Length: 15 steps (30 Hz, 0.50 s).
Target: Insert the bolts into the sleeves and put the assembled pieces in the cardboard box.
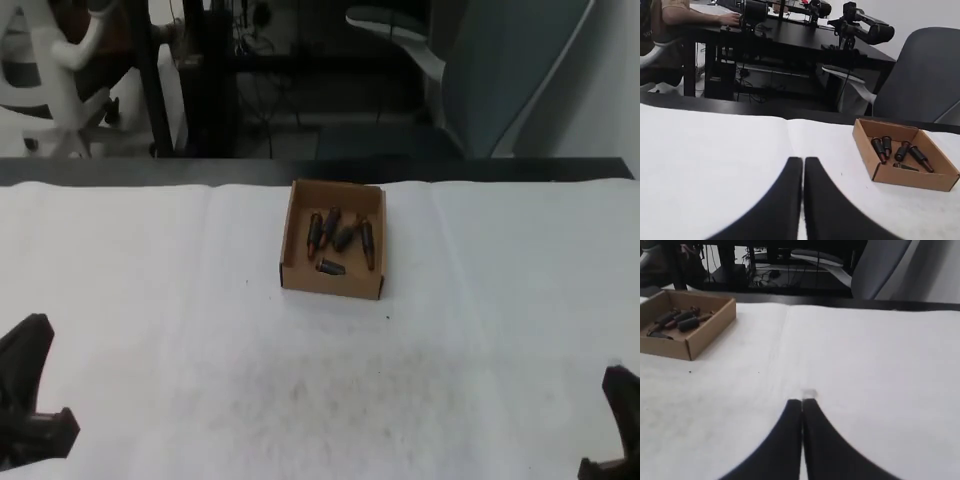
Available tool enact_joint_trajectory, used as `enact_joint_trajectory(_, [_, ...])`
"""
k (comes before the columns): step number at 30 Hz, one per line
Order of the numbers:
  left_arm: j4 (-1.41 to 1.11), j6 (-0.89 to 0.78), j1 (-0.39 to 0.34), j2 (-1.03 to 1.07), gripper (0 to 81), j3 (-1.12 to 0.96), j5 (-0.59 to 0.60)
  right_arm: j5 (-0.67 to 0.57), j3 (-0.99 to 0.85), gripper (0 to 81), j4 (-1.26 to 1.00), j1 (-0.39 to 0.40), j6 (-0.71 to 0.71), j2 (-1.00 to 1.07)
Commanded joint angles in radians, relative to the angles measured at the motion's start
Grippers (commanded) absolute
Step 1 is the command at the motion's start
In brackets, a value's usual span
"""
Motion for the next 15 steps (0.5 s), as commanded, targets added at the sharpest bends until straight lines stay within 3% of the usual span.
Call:
enact_joint_trajectory(1, [-0.013,0.01,0.001,-0.001,1.7,-0.008,0.004,-0.018,-0.01,0.6,0.105,-0.005,0.026,-0.003])
enact_joint_trajectory(10, [0.18,0.005,0.001,-0.001,1.7,-0.008,0.008,-0.025,-0.01,0.6,0.244,-0.005,0.05,-0.003])
enact_joint_trajectory(15, [0.222,-0.022,0.001,-0.001,1.7,-0.008,0.027,-0.062,-0.01,0.6,0.244,-0.005,0.223,-0.003])
